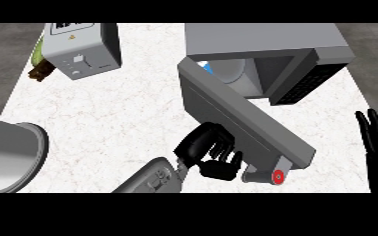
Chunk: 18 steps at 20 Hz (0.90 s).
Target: Pick up the milk, place it into the microwave and close the microwave
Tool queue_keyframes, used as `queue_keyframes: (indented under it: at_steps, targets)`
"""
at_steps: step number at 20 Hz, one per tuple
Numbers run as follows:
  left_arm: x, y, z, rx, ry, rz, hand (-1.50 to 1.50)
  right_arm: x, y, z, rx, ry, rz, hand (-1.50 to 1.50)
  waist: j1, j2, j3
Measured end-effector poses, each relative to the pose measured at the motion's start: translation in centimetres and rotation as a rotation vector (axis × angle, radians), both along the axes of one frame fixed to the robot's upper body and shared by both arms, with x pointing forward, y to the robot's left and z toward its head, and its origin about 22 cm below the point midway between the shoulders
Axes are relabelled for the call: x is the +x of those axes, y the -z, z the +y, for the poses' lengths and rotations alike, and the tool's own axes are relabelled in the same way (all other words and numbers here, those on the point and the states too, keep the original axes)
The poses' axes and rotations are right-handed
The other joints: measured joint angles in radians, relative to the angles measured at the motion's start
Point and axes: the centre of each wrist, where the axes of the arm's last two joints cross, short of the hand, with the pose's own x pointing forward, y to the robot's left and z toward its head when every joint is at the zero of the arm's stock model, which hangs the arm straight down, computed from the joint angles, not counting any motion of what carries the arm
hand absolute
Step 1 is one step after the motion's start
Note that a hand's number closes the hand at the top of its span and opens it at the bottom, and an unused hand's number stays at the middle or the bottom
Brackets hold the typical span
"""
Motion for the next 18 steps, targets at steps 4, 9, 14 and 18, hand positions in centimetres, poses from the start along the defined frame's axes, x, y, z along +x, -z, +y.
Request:
queue_keyframes:
  at_steps: [4,9,14,18]
  targets:
    - [0.7,-0.2,-1.2,0.010,-0.010,0.024,-1.50,0.8,-1.7,0.9,-0.005,-0.080,-0.018,-1.50,-0.036,0.008,-0.001]
    - [2.0,-1.6,-2.1,-0.077,-0.039,0.008,1.50,1.7,-3.9,1.6,-0.009,-0.176,-0.059,-1.50,-0.085,0.019,-0.003]
    - [3.3,-3.5,-2.9,-0.184,-0.063,-0.017,1.50,2.3,-5.5,2.3,-0.022,-0.261,-0.088,-1.50,-0.137,0.032,-0.004]
    - [4.6,-5.0,-3.5,-0.225,-0.088,-0.037,1.50,2.7,-7.0,2.6,-0.038,-0.307,-0.117,-1.50,-0.182,0.039,-0.004]
